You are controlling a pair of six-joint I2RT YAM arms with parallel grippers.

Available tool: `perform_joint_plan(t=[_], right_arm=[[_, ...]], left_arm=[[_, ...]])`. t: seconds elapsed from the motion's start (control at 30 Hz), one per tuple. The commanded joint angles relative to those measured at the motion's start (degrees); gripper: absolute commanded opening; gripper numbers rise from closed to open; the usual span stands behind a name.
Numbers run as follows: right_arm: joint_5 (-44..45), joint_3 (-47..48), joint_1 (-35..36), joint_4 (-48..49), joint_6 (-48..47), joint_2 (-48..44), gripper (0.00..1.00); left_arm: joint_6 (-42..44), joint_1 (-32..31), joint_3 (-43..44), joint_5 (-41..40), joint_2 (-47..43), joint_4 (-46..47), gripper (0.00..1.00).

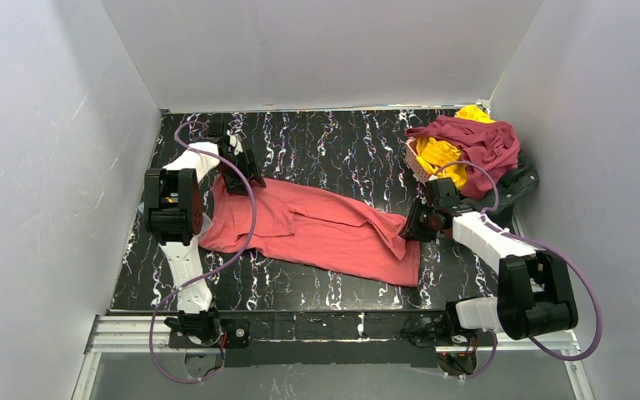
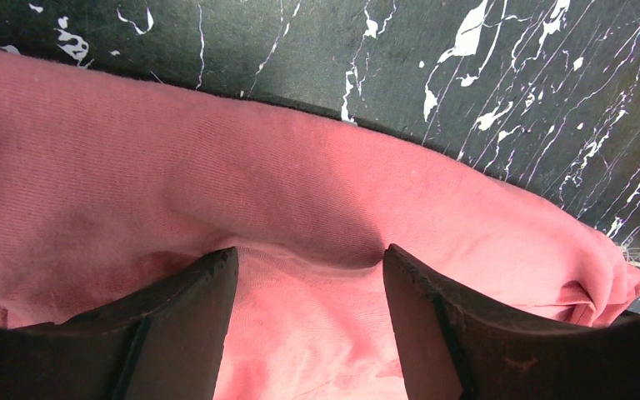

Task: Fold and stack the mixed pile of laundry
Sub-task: Fold the T-shirt at the center of the board.

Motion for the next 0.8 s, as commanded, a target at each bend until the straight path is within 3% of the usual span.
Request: perform_joint_plan(t=[0.0,0.3,0.53,0.77], right_arm=[[0.7,-1.1,-0.1,1.5,0.7,0.4,0.35],[-3.8,-2.9,-0.1,6.1,1.9,1.5,0.33],[-5.7,-2.6,-0.1,8.4,3.5,1.6,0.06],[1.8,0.2,-0.3,4.8,2.7,-2.8,0.01]], left_arm=[[1.9,1.1,-1.3,-4.4,3.0,0.5,0.64],[1.9,1.2,-1.4,-4.4,3.0,0.5,0.64],[2.1,1.1,-1.3,-4.7,2.8,0.5,0.64],[2.5,1.2,-1.1,-5.5,3.0,0.1,0.64]])
